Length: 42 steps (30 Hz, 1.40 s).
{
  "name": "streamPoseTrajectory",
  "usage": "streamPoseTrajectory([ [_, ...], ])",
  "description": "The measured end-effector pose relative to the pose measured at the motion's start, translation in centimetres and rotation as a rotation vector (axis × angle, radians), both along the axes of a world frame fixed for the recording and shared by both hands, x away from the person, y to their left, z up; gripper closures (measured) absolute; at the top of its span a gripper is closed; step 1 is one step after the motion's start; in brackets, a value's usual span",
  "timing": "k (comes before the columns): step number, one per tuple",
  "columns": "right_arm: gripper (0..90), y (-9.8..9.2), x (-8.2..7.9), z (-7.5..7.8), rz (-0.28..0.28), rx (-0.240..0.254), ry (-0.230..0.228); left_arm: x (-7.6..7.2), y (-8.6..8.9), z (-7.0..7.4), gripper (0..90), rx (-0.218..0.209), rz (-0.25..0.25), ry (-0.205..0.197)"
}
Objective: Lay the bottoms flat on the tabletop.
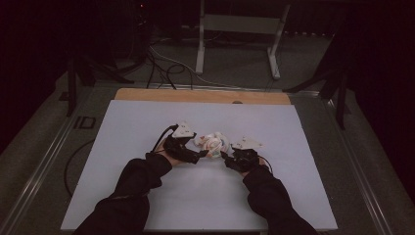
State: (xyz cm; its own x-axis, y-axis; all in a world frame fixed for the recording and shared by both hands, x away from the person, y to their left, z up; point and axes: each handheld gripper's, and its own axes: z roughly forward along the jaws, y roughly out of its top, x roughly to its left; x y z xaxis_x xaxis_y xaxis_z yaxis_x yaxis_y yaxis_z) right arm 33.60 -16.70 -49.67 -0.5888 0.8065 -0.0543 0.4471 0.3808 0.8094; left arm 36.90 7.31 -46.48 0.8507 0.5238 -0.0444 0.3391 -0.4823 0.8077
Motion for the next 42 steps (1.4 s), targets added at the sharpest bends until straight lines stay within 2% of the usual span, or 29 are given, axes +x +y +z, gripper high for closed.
streamPoseTrajectory([
  [1,50.7,0.1,0.1,-0.1,0.002,0.005,0.007,0.1,-0.3,-0.1,22.7,0.011,0.006,0.006],
  [3,52.4,0.2,0.3,-0.3,0.006,-0.017,0.002,0.5,-0.7,-0.3,26.3,0.016,0.012,0.017],
  [7,53.5,0.5,0.6,-0.5,0.004,-0.016,0.023,0.9,-1.3,-0.6,34.5,0.021,0.013,0.012],
  [8,53.5,0.5,0.6,-0.6,0.006,-0.022,0.021,1.2,-1.6,-0.9,34.5,0.019,0.004,0.021],
  [9,54.4,0.5,0.8,-0.8,0.007,-0.031,0.028,1.3,-1.7,-1.1,40.3,0.019,0.001,0.024],
  [13,56.5,0.6,0.9,-1.1,0.007,-0.030,0.044,1.7,-2.4,-1.9,44.4,0.039,-0.009,0.044],
  [18,60.5,0.9,1.1,-1.5,0.022,-0.044,0.065,2.0,-2.9,-2.8,54.8,0.059,-0.015,0.063],
  [20,63.7,1.1,1.3,-1.8,0.017,-0.045,0.074,2.1,-3.0,-2.9,61.5,0.052,-0.006,0.069],
  [25,71.7,1.5,1.5,-2.0,0.008,-0.056,0.091,2.3,-2.9,-2.9,77.4,0.068,-0.002,0.067],
  [27,77.3,1.6,1.5,-2.1,-0.006,-0.075,0.094,2.2,-2.8,-2.9,85.4,0.078,0.005,0.062],
  [28,79.7,1.6,1.6,-2.1,0.001,-0.074,0.105,2.2,-2.8,-2.9,85.7,0.076,0.008,0.066],
  [30,87.8,1.8,1.6,-2.2,0.003,-0.100,0.098,2.2,-2.6,-2.8,86.8,0.081,0.012,0.062],
  [34,90.0,1.7,1.6,-2.1,0.007,-0.120,0.100,2.1,-2.5,-2.6,87.6,0.091,0.023,0.054],
  [36,90.0,1.4,1.6,-2.0,0.011,-0.106,0.108,2.1,-2.3,-2.5,87.9,0.095,0.028,0.051],
  [42,90.0,1.2,1.4,-1.6,0.024,-0.113,0.106,1.9,-1.5,-2.1,88.1,0.103,0.031,0.049],
])
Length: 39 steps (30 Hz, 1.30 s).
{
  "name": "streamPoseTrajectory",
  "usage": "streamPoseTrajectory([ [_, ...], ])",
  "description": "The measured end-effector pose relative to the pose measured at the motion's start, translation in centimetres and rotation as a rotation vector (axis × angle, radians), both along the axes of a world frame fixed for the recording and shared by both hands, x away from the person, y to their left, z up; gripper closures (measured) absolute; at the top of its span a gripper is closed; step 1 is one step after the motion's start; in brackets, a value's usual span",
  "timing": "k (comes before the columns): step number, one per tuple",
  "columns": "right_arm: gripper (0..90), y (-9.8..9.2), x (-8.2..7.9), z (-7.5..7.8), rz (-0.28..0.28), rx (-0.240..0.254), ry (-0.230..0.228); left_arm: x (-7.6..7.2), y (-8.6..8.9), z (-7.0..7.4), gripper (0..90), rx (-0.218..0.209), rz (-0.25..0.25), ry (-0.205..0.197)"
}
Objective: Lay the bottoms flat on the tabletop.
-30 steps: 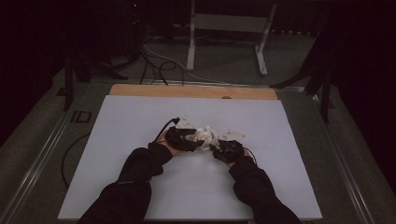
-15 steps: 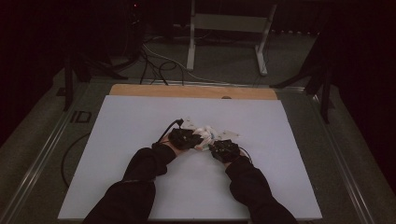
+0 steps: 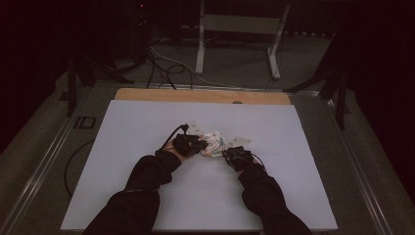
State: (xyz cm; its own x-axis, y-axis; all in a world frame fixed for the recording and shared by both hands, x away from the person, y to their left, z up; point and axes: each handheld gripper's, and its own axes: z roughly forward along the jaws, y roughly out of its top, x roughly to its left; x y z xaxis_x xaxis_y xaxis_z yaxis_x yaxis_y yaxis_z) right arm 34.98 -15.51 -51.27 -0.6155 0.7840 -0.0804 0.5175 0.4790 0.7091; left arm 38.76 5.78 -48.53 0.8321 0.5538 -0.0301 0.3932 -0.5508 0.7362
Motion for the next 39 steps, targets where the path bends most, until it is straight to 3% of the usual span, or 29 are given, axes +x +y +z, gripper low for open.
streamPoseTrajectory([
  [18,90.0,-1.4,0.0,0.6,0.013,-0.039,-0.003,-1.6,3.6,0.6,88.4,0.007,0.040,0.017],
  [22,90.0,-2.5,0.1,0.7,-0.014,-0.058,-0.006,-2.1,5.1,0.8,88.4,0.018,0.058,0.018],
  [29,90.0,-4.5,0.0,0.9,-0.037,-0.046,0.009,-3.2,7.3,0.7,88.4,0.022,0.081,0.030],
  [39,90.0,-3.9,-0.7,1.1,0.003,-0.072,0.001,-5.8,8.4,0.2,88.2,0.012,0.069,0.051],
])
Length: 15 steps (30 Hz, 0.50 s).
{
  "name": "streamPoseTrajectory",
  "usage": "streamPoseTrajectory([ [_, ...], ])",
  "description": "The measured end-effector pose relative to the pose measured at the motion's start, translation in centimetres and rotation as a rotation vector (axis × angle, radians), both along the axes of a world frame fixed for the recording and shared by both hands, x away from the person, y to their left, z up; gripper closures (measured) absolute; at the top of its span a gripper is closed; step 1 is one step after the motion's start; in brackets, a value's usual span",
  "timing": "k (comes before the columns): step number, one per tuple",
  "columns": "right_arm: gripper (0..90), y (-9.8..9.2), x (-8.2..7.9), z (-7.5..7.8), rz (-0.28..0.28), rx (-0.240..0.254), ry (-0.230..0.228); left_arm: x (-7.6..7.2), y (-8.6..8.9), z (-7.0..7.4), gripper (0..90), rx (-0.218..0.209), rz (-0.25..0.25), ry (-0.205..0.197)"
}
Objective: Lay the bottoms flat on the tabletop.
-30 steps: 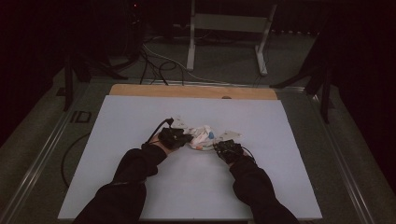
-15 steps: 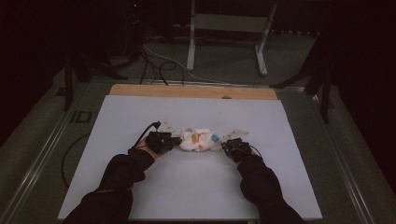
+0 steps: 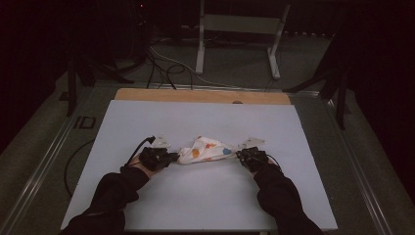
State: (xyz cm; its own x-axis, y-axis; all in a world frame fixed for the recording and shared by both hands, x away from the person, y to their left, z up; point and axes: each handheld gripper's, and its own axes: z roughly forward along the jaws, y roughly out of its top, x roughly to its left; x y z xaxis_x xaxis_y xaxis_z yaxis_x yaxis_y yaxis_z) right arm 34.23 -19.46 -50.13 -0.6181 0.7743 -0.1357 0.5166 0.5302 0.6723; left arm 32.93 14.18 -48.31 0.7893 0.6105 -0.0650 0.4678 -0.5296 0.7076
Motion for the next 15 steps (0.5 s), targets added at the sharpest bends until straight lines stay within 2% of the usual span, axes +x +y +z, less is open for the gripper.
streamPoseTrajectory([
  [2,90.0,0.0,-0.2,0.1,0.015,-0.003,-0.008,-1.2,-0.3,-0.1,88.2,0.001,-0.015,0.010],
  [3,90.0,0.0,-0.2,0.1,0.015,-0.003,-0.008,-1.2,-0.3,-0.1,88.0,0.001,-0.015,0.010],
  [4,90.0,-0.1,-0.5,0.2,0.035,0.001,-0.006,-2.0,-0.8,-0.2,87.9,0.009,-0.044,0.025],
  [6,90.0,-0.2,-0.8,0.3,0.045,-0.001,-0.001,-2.6,-1.2,-0.4,87.1,0.010,-0.075,0.029],
  [8,88.7,-0.4,-1.1,0.3,0.064,0.006,0.015,-2.8,-1.4,-0.2,81.8,0.000,-0.084,0.036],
  [9,82.8,-0.5,-1.2,0.4,0.053,0.006,0.009,-2.9,-1.4,-0.1,72.9,-0.003,-0.075,0.018],
  [10,82.8,-0.5,-1.2,0.4,0.053,0.006,0.009,-2.9,-1.4,-0.1,67.5,-0.003,-0.075,0.018],
  [11,74.1,-0.6,-1.3,0.4,0.052,0.014,0.007,-2.9,-1.4,0.3,67.5,-0.009,-0.073,0.008],
  [13,60.4,-0.9,-1.7,1.3,0.052,0.078,-0.017,-2.5,-1.3,0.9,57.0,-0.027,-0.059,0.005],
  [15,55.1,-0.8,-1.8,1.8,0.062,0.113,-0.028,-1.8,-1.5,1.6,53.0,-0.045,-0.047,0.005],
])
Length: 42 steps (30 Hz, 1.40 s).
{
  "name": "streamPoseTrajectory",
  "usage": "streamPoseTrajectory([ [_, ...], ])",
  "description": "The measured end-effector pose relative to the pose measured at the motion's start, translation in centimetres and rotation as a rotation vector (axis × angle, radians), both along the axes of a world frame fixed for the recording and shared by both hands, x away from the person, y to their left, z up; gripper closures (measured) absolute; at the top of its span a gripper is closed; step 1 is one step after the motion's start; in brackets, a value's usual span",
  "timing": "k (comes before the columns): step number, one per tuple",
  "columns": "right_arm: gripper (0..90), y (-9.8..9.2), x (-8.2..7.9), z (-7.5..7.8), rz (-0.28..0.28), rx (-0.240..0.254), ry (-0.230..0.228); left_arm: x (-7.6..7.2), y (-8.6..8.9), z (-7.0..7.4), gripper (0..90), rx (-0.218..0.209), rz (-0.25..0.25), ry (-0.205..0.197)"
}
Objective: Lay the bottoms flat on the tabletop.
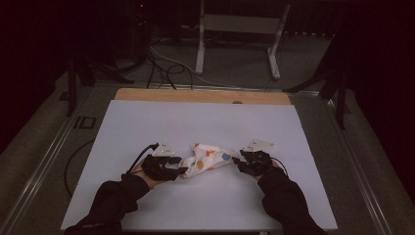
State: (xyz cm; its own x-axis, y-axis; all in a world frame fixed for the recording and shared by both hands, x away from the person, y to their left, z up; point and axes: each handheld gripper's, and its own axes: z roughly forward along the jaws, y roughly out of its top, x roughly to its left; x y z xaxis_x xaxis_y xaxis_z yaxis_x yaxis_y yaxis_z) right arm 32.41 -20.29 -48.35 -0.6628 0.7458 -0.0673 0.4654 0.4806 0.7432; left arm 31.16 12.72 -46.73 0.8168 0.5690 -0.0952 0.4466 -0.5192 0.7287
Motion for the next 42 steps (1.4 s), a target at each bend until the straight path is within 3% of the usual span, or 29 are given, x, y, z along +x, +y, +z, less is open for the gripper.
streamPoseTrajectory([
  [2,55.1,0.2,-0.1,0.2,-0.009,0.008,0.003,0.0,0.0,0.0,52.2,0.000,0.000,0.000],
  [3,52.3,0.2,-0.1,0.2,-0.009,0.008,0.003,0.8,-0.5,0.1,52.2,-0.002,-0.001,0.006],
  [6,44.8,1.4,-0.2,0.1,0.009,0.030,0.012,1.8,-1.2,-0.3,50.5,-0.012,-0.011,0.052],
  [8,44.8,2.1,0.0,-0.5,0.015,0.020,0.025,2.3,-1.9,-0.7,51.2,0.025,-0.026,0.056],
  [10,45.6,2.3,0.1,-0.7,0.014,0.012,0.030,2.8,-2.3,-1.4,53.2,0.035,-0.019,0.073],
  [14,60.1,3.0,0.3,-1.4,0.018,-0.040,0.035,3.7,-2.8,-2.3,60.4,0.062,-0.020,0.093],
  [17,88.0,3.3,0.4,-1.8,0.000,-0.110,0.029,4.1,-2.6,-2.4,80.1,0.047,0.015,0.092],
  [20,88.5,3.2,0.5,-1.8,0.002,-0.115,0.030,4.2,-2.3,-2.2,82.7,0.033,0.026,0.082],
  [24,89.1,2.5,0.7,-1.4,-0.019,-0.106,0.033,3.6,-1.0,-1.4,83.9,0.018,0.070,0.056],
  [28,89.1,2.3,0.8,-1.1,-0.012,-0.094,0.024,2.9,-0.2,-1.1,84.0,0.002,0.068,0.062],
  [29,89.1,2.4,0.8,-0.9,-0.007,-0.089,0.021,2.2,0.2,-0.8,84.0,0.003,0.058,0.044],
  [35,89.0,2.7,1.1,0.2,0.000,-0.076,-0.017,0.4,1.0,-0.3,84.1,-0.040,0.027,0.072],
  [36,89.0,2.7,1.4,0.4,-0.003,-0.074,-0.027,-0.4,0.9,-0.1,84.1,-0.038,0.007,0.062],
  [38,88.9,2.7,1.6,0.7,-0.011,-0.067,-0.034,-0.4,0.9,-0.1,84.1,-0.038,0.007,0.062],
  [39,88.8,2.6,2.2,1.1,0.001,-0.075,-0.044,-1.5,0.6,0.3,84.1,-0.057,-0.009,0.048],
  [42,88.2,2.9,2.7,1.7,-0.017,-0.046,-0.045,-1.9,0.6,0.3,84.1,-0.046,-0.007,0.033],
])
